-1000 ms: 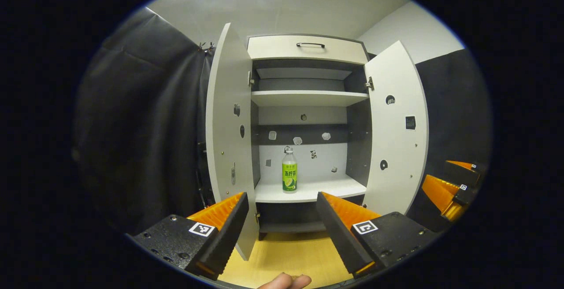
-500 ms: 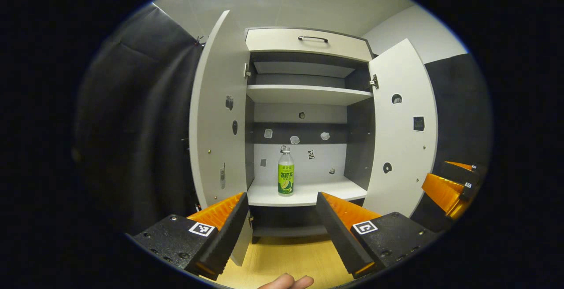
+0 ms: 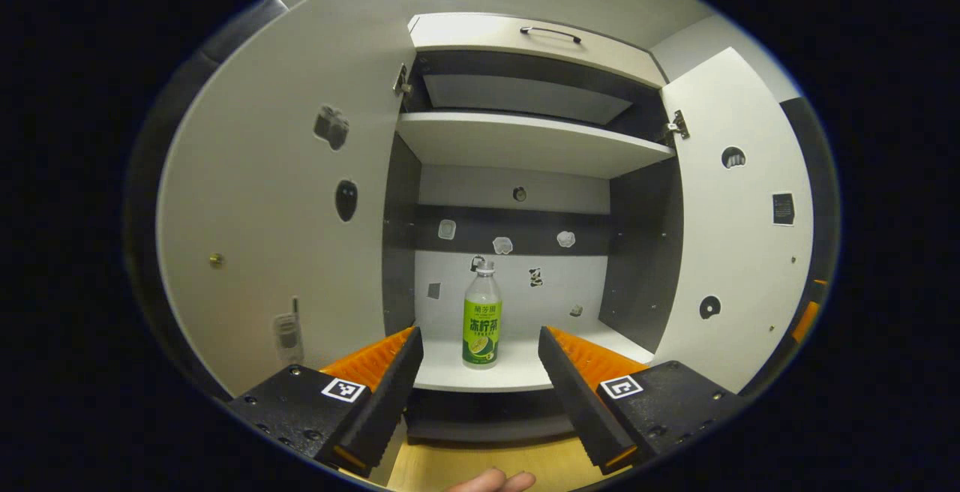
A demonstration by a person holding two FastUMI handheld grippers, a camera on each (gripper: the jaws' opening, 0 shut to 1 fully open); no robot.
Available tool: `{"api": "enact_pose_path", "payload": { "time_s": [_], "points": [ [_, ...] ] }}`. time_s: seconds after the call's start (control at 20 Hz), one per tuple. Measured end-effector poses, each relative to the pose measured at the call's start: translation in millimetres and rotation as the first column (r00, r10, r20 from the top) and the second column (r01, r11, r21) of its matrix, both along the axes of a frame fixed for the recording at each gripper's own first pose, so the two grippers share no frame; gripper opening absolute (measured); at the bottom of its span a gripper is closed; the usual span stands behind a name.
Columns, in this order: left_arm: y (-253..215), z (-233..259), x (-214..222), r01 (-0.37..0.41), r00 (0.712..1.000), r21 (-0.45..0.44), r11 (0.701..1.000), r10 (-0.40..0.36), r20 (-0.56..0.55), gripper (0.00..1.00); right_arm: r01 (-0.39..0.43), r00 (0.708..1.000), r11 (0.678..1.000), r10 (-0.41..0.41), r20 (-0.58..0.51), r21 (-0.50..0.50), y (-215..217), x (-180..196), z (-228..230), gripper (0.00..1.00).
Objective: Grasp the bottle in the cabinet with the left hand and place it on the coaster, then close the right door with the right hand and the left door with the left hand.
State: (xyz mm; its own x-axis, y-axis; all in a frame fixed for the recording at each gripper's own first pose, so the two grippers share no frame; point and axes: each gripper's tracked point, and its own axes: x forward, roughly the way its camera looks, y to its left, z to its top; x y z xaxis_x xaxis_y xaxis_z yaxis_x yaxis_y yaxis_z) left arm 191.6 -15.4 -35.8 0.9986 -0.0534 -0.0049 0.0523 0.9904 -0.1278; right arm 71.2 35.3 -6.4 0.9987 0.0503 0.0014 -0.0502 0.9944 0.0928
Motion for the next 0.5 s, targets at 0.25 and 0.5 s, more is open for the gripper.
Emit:
{"api": "enact_pose_path", "payload": {
  "time_s": [0.25,0.5],
  "points": [
    [-5,-26,78,-0.004,1.000,0.046,0.999,0.005,-0.027,0.98,0.012,1.000,1.000,-0.012,0.007,-0.018,-1,17,1,0.93],
    [-10,-49,138,-0.005,0.999,0.066,0.998,0.007,-0.038,0.98,0.001,1.000,0.998,0.000,0.022,-0.059,-1,26,-1,0.95]
  ]
}}
